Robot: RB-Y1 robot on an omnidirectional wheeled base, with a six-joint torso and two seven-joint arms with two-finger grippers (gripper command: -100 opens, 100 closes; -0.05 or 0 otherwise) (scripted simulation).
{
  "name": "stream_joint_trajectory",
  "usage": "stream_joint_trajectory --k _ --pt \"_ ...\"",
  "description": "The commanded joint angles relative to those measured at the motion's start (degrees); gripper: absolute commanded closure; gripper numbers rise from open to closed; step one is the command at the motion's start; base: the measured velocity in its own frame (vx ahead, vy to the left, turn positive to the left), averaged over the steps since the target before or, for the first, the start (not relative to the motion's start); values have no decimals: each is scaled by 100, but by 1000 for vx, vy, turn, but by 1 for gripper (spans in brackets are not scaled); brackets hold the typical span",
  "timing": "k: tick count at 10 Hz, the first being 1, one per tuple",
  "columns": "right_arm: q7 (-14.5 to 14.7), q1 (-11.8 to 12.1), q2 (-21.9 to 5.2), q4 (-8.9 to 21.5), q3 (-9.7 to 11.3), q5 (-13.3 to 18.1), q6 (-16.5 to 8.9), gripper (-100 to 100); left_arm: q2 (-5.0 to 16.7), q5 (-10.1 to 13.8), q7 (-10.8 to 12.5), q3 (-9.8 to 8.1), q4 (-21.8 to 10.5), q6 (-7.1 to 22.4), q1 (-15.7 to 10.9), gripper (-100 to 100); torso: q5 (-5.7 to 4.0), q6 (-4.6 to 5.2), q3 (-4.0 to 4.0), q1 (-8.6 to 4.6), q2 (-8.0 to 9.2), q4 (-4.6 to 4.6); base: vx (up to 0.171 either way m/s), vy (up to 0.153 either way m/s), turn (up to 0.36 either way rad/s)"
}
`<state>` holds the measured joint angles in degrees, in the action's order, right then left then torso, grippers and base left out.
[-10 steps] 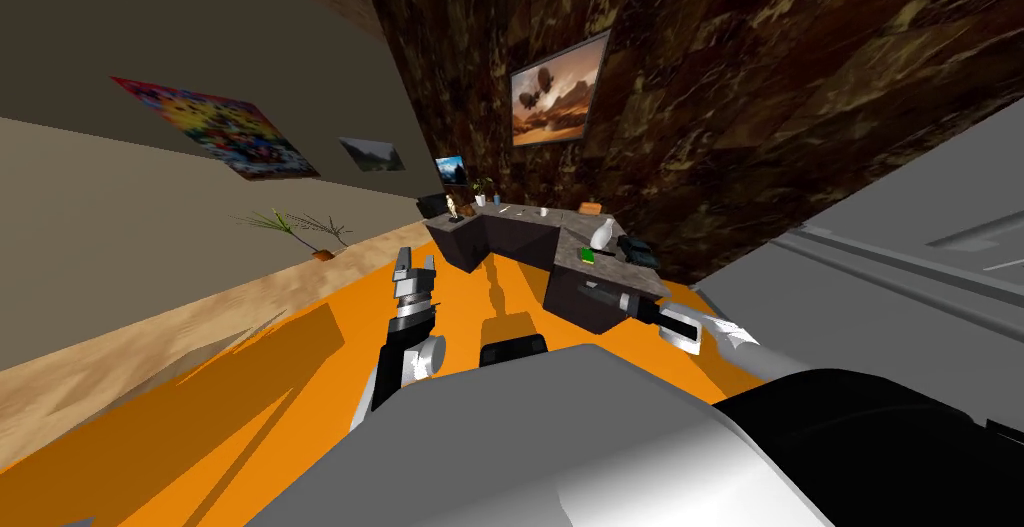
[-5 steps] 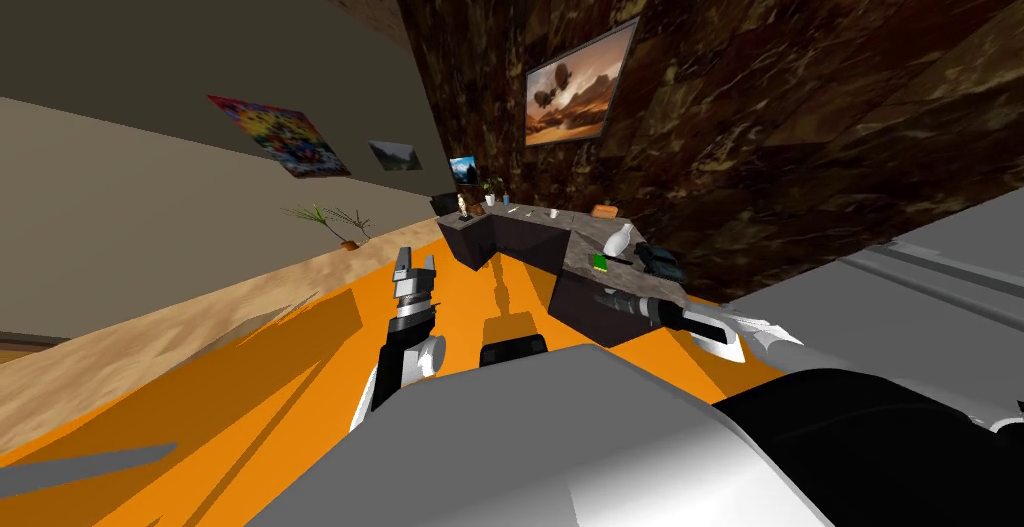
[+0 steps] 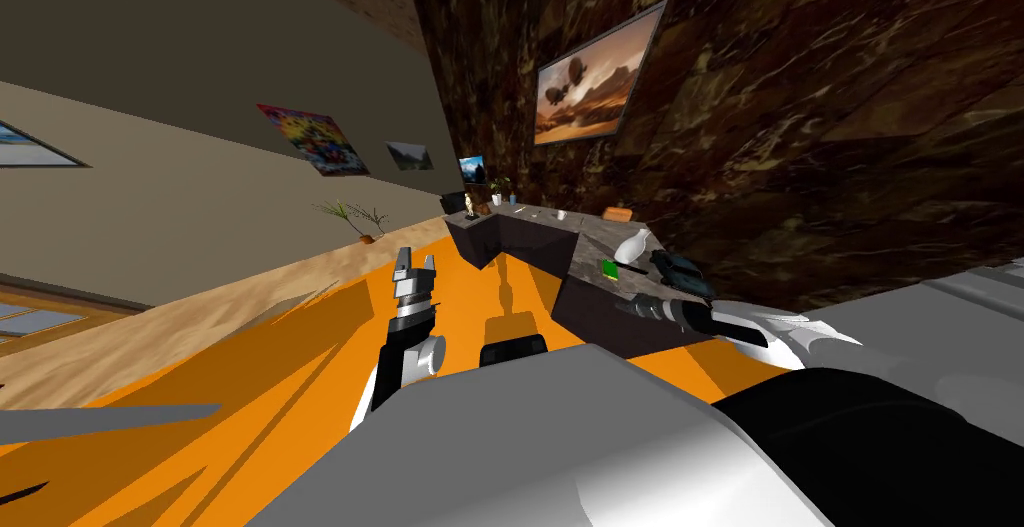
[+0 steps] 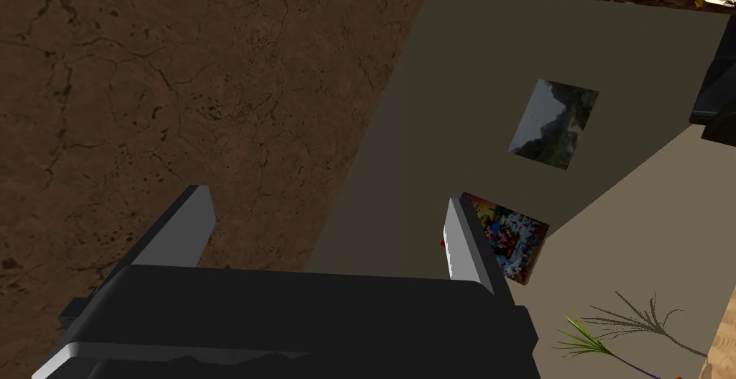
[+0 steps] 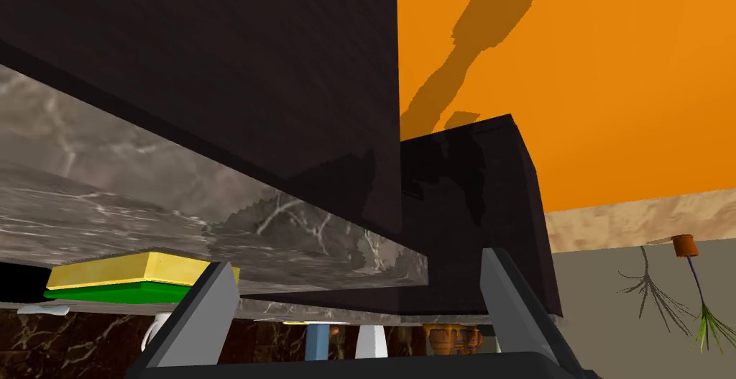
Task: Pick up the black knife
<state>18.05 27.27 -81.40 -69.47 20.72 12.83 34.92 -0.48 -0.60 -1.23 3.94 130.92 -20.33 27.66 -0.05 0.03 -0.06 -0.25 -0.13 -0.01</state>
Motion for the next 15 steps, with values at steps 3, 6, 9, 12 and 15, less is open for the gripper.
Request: stream_joint_trajectory --k 3,6,9,12,15 --pt "241 18 -468 663 297 293 -103 -100 0 0 0 0 0 0 0 0 -1 0 -4 -2 -7 -1 56 -66 175" --pt "450 97 -721 1060 508 504 -183 -100 0 0 0 0 0 0 0 0 -4 0 -4 -13 -6 -1 57 -93 161" --pt "640 189 -873 1366 720 699 -259 -100 1 0 0 -1 0 0 2 0 -8 5 -10 -19 -17 -4 75 -102 129" --pt "725 235 -917 1508 821 787 -294 -100 0 0 0 0 0 0 1 0 -1 6 1 11 3 1 28 -42 59" --pt "925 351 -961 1776 1072 996 -381 -100 0 0 0 -1 0 0 1 0 -3 3 -4 -1 -7 -2 70 -77 140"
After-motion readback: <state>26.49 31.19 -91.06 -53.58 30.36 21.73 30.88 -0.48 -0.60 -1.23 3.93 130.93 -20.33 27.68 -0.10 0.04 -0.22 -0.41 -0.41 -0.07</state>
